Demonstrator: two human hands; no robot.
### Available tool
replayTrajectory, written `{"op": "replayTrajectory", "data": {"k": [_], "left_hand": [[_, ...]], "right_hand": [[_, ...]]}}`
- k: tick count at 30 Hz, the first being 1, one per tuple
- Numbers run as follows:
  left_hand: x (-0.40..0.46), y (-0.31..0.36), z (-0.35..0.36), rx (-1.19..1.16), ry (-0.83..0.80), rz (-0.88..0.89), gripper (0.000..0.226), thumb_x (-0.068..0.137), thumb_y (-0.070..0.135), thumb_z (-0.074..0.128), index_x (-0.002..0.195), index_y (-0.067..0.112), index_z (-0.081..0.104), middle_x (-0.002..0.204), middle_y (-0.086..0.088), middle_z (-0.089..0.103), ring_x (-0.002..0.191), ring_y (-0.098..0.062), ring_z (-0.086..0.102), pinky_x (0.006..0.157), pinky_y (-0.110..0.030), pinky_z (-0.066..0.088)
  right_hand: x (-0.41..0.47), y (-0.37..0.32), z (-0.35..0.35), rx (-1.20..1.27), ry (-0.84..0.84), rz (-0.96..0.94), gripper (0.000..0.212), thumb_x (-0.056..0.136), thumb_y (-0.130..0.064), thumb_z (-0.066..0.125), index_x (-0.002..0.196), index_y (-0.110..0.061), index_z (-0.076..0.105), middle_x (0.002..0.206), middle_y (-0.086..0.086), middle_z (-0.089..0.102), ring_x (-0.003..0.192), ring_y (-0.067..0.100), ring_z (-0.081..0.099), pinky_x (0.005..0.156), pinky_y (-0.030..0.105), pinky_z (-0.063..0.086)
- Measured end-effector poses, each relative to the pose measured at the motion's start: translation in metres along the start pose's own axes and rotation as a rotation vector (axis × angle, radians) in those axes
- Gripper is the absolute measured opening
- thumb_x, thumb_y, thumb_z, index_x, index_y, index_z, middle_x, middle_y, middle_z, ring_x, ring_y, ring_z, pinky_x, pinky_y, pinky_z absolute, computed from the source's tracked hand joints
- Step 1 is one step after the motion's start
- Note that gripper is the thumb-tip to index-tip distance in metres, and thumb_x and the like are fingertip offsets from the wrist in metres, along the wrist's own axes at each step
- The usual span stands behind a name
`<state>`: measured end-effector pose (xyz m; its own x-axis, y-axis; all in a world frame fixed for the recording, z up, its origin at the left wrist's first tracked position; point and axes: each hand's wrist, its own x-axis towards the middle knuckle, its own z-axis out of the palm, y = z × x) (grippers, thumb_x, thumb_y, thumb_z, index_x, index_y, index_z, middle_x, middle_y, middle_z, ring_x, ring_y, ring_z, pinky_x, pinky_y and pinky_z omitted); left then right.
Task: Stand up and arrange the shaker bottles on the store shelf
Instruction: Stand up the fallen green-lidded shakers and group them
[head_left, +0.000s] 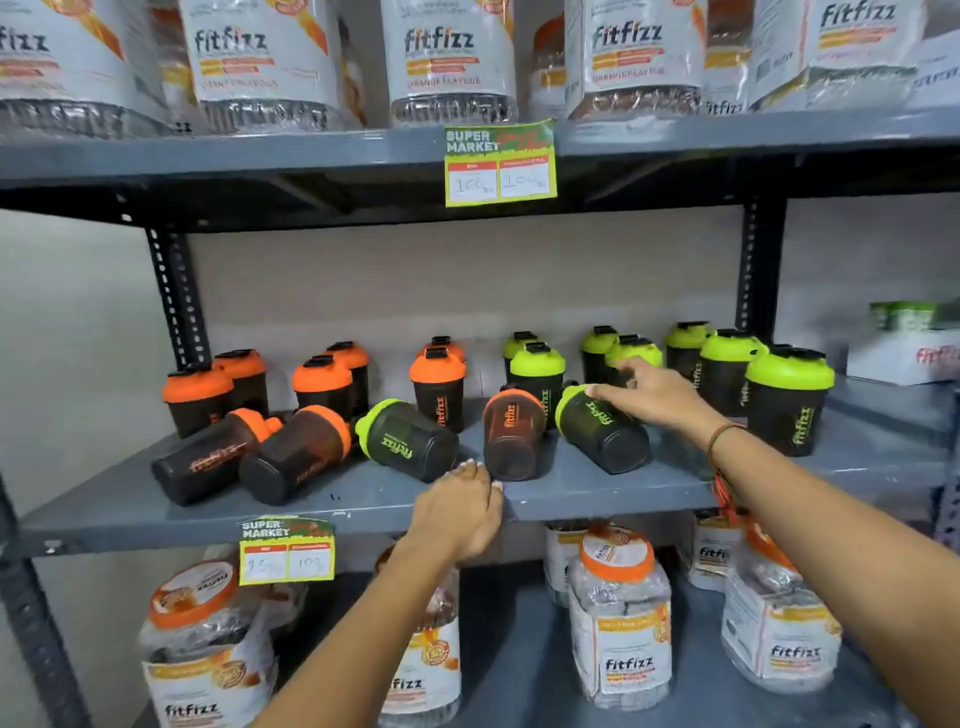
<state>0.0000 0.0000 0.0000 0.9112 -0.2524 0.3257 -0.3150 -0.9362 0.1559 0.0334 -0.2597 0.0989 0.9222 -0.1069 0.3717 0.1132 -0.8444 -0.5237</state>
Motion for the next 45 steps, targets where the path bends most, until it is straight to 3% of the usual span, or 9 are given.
{"op": "replayTrajectory", "data": {"k": [5, 10, 16, 20, 25, 34, 38, 42, 45], "left_hand": [[0.011, -0.001, 0.004, -0.007, -0.004, -0.053, 0.056, 0.099, 0.038, 0.024, 0.144, 0.007, 0.036, 0.156, -0.010, 0.031, 0.144, -0.020, 0.026, 0.116, -0.035, 0.024], [0.010, -0.002, 0.010, 0.037, 0.060, -0.040, 0.055, 0.099, 0.039, 0.022, 0.145, 0.013, 0.036, 0.156, -0.005, 0.031, 0.144, -0.015, 0.026, 0.113, -0.033, 0.026], [0.008, -0.001, 0.014, 0.055, 0.104, -0.048, 0.053, 0.098, 0.039, 0.022, 0.142, 0.016, 0.042, 0.154, -0.003, 0.036, 0.142, -0.014, 0.031, 0.111, -0.036, 0.034], [0.006, 0.001, 0.014, 0.059, 0.126, -0.048, 0.052, 0.098, 0.039, 0.022, 0.138, 0.017, 0.046, 0.152, -0.003, 0.040, 0.140, -0.016, 0.035, 0.108, -0.038, 0.038], [0.004, 0.004, 0.012, 0.074, 0.145, -0.036, 0.050, 0.098, 0.037, 0.023, 0.137, 0.016, 0.047, 0.150, -0.004, 0.042, 0.138, -0.017, 0.037, 0.107, -0.035, 0.036], [0.005, 0.003, 0.013, 0.090, 0.143, -0.040, 0.052, 0.098, 0.038, 0.022, 0.138, 0.016, 0.047, 0.151, -0.004, 0.041, 0.139, -0.016, 0.036, 0.108, -0.035, 0.035], [0.004, 0.003, 0.013, 0.082, 0.148, -0.046, 0.051, 0.098, 0.038, 0.023, 0.137, 0.016, 0.048, 0.150, -0.004, 0.042, 0.138, -0.016, 0.037, 0.107, -0.036, 0.037], [0.004, 0.005, 0.012, 0.094, 0.147, -0.054, 0.050, 0.098, 0.037, 0.023, 0.139, 0.018, 0.046, 0.151, -0.003, 0.041, 0.139, -0.016, 0.037, 0.107, -0.035, 0.036], [0.002, 0.005, 0.010, 0.089, 0.136, -0.053, 0.051, 0.099, 0.038, 0.022, 0.141, 0.018, 0.043, 0.152, -0.003, 0.039, 0.139, -0.016, 0.035, 0.107, -0.034, 0.035]], "right_hand": [[0.015, 0.005, 0.018, -0.120, -0.232, 0.128, 0.105, 0.069, -0.087, 0.052, 0.142, -0.011, 0.042, 0.144, 0.018, 0.051, 0.130, 0.036, 0.050, 0.100, 0.040, 0.045], [0.020, 0.012, 0.034, -0.052, -0.240, 0.143, 0.101, 0.067, -0.080, 0.061, 0.141, -0.013, 0.045, 0.142, 0.014, 0.054, 0.127, 0.035, 0.052, 0.097, 0.039, 0.047], [0.015, 0.030, 0.028, 0.311, -0.037, 0.194, 0.097, 0.053, -0.076, 0.064, 0.136, -0.030, 0.045, 0.133, 0.010, 0.060, 0.120, 0.033, 0.056, 0.099, 0.042, 0.048], [0.011, 0.040, 0.010, 0.404, 0.195, 0.171, 0.091, 0.065, -0.060, 0.075, 0.143, -0.031, 0.036, 0.130, 0.011, 0.060, 0.122, 0.035, 0.054, 0.102, 0.042, 0.045], [0.004, 0.056, 0.011, 0.374, 0.330, 0.175, 0.099, 0.069, -0.050, 0.081, 0.149, -0.025, 0.028, 0.146, 0.014, 0.046, 0.134, 0.037, 0.044, 0.110, 0.048, 0.035], [-0.010, 0.075, 0.032, 0.209, 0.411, 0.076, 0.102, 0.063, -0.057, 0.083, 0.143, -0.024, 0.028, 0.143, 0.014, 0.044, 0.125, 0.040, 0.051, 0.096, 0.050, 0.043], [-0.011, 0.069, 0.037, 0.208, 0.504, 0.059, 0.111, 0.064, -0.061, 0.081, 0.149, -0.019, 0.023, 0.145, 0.015, 0.039, 0.131, 0.040, 0.043, 0.103, 0.051, 0.039], [-0.021, 0.036, 0.035, 0.177, 0.851, -0.196, 0.088, 0.078, -0.050, 0.072, 0.146, -0.011, 0.034, 0.143, 0.013, 0.041, 0.133, 0.029, 0.035, 0.112, 0.038, 0.025], [-0.021, -0.002, 0.038, 0.200, 0.749, -0.356, 0.069, 0.082, -0.043, 0.068, 0.140, -0.015, 0.043, 0.134, 0.008, 0.048, 0.120, 0.026, 0.047, 0.101, 0.037, 0.037]]}}
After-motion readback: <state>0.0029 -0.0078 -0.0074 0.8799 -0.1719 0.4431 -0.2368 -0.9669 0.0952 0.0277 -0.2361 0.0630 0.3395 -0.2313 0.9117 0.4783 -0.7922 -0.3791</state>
